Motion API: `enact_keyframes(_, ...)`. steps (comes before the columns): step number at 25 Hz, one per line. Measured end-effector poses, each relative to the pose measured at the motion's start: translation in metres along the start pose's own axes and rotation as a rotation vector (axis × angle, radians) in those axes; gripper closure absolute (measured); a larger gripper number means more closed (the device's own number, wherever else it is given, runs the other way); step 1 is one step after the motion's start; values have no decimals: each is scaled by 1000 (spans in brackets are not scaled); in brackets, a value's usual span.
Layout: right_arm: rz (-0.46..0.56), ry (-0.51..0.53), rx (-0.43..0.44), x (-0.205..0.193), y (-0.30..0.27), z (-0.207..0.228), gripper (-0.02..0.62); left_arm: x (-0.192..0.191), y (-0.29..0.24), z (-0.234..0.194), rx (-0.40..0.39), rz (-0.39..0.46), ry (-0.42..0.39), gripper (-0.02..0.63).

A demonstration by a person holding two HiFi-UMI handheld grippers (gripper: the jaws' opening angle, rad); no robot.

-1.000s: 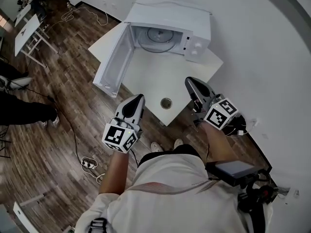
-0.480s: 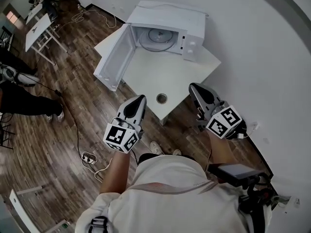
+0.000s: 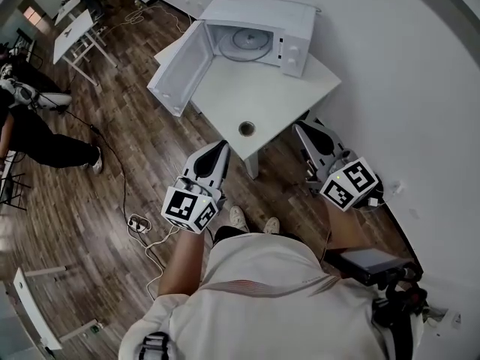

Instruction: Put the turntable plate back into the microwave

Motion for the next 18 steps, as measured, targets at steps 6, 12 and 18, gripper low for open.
enact_keyframes(6,-15,19,1,-5,10,-13,591,1,12,7,-2,10,-7,595)
enact_keyframes(12,-32,15,-11,-13,1,-35,591,6,30,-5,-8,16,-15,595)
enact_keyframes(18,-26,26,-29,-15,-17,-47,591,8,40,-25,-15,14,-16,595)
Point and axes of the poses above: the fingertips, and each gripper's own axes: y backward along the fingers, z to its right, x out of its top, the point moved 6 cm from there along y, backward along the fingers, and after that the axes turned 1 degree about x, right-handed, at the moved point
